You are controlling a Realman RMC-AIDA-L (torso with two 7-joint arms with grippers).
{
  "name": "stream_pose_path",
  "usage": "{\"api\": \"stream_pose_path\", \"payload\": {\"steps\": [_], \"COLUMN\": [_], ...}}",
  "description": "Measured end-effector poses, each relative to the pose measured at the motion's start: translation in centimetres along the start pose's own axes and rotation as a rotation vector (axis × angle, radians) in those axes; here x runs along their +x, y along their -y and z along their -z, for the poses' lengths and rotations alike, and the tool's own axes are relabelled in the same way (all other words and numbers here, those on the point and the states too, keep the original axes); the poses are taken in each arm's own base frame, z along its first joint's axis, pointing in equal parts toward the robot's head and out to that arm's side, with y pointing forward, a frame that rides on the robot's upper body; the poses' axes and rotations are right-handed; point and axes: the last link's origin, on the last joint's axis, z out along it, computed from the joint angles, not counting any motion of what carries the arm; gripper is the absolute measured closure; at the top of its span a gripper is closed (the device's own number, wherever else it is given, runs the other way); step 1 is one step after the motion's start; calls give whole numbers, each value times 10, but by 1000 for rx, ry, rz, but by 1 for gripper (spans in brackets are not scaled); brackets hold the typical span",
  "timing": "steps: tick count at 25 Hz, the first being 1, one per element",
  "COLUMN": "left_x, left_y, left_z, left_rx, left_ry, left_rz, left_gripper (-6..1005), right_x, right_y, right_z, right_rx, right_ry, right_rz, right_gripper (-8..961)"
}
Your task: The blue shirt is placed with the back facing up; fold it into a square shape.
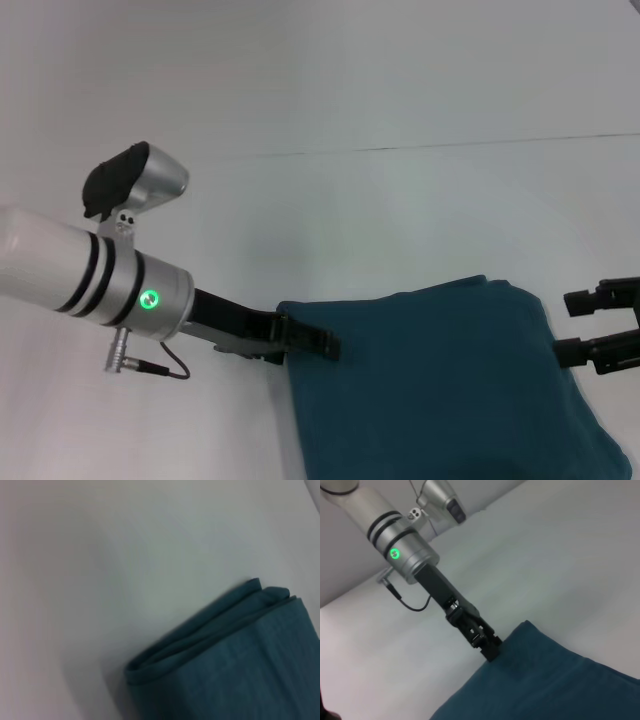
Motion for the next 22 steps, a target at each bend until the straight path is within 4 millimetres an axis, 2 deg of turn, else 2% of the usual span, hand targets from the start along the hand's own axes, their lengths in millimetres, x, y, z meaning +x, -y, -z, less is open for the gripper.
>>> {"api": "stream_pose_path", "payload": {"steps": [6,22], "left_x": [1,4], "left_y": [-9,-17], "left_z": [-11,-11], "left_rx": [41,-21], "left_ry": [58,23], "left_rz": [-18,9], "left_gripper": [86,108], "right_x": [-8,-8], "right_y": [1,5], "right_z": [2,5], "right_rx": [15,53], "right_ry": [2,11], "right_rz": [-10,-7], "right_gripper": [23,22]}}
